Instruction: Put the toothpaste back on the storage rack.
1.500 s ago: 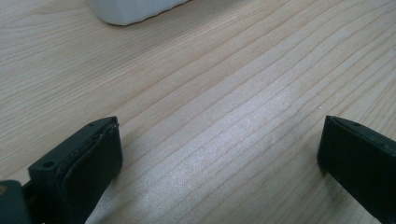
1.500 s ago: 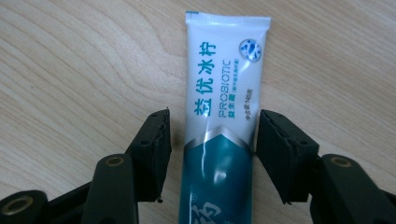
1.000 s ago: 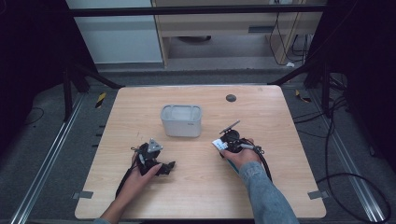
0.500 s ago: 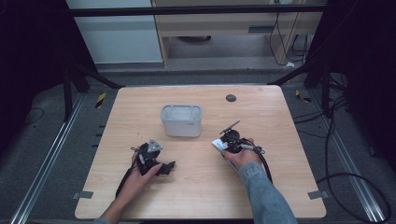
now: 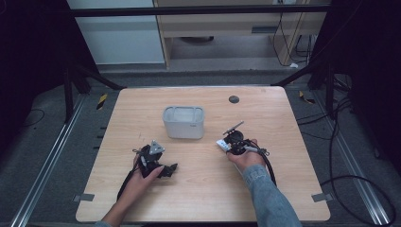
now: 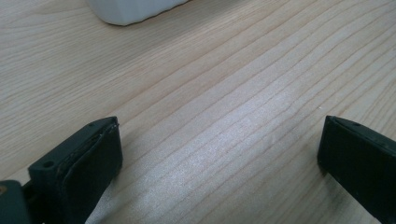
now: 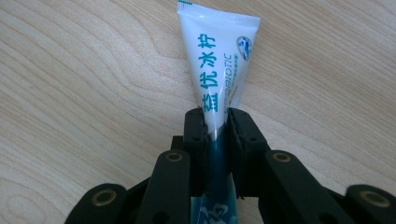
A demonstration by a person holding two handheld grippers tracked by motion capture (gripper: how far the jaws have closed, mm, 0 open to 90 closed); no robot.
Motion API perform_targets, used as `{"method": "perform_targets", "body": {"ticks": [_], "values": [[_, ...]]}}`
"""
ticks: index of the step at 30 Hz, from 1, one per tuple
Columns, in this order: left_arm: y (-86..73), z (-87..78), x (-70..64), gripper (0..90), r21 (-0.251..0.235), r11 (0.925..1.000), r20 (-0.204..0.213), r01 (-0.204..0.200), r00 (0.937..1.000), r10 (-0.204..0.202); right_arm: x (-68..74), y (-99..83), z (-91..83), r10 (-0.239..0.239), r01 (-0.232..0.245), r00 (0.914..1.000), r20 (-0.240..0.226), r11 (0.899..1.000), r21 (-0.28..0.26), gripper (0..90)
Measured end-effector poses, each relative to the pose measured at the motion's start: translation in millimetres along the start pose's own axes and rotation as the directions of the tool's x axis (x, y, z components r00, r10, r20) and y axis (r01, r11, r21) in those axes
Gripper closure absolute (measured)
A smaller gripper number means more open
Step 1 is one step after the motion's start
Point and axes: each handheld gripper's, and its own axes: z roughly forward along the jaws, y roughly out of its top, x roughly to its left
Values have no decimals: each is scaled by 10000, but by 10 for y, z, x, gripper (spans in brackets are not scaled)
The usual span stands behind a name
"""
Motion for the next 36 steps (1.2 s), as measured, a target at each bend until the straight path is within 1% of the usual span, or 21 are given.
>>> {"method": "perform_targets", "body": {"ticks": [2,3,5,7,13,16,18,20,22,25,27,30,33,36], "values": [[0,0,1,0,2,10000,12,-1,10000,1,-1,-2,-1,53,-53,10000,-28,10000,-19,782],[0,0,0,0,0,10000,9,3,10000,-3,-12,-6,-4,-60,60,10000,-37,10000,-56,784],[0,0,0,0,-3,10000,2,2,10000,-2,-20,-10,-8,-98,97,9999,-48,9999,-102,787],[0,0,1,0,-1,10000,12,1,10000,-1,-22,-18,-18,1,-3,9999,-110,9999,-164,791],[0,0,0,0,1,10000,12,3,10000,-3,-35,-32,-48,-105,107,9999,63,9996,-273,795],[0,0,0,0,-2,10000,1,3,10000,-3,-43,-39,-82,4,-2,10000,70,9995,-320,796],[0,0,0,0,2,10000,12,4,10000,-4,-49,-43,-86,-46,49,10000,86,9994,-344,796],[0,0,0,0,-2,10000,10,5,10000,-5,-48,-49,-103,9,-7,10000,63,9995,-322,796],[0,0,0,0,4,10000,11,3,10000,-3,-60,-63,-113,-128,130,9999,56,9995,-288,797],[0,0,0,0,0,10000,11,8,10000,-8,-54,-73,-108,-152,153,9999,70,9997,-196,797],[0,0,0,0,1,10000,12,4,10000,-4,-53,-77,-114,-152,153,9999,75,9996,-233,797],[0,0,0,0,2,10000,11,4,10000,-4,-73,-80,-145,-26,28,10000,81,9994,-338,798],[0,0,0,0,0,10000,0,7,10000,-7,-85,-89,-160,-8,13,9999,151,9994,-337,798],[0,0,1,0,3,10000,10,2,10000,-2,-111,-107,-199,49,-44,9999,98,9990,-455,798]]}}
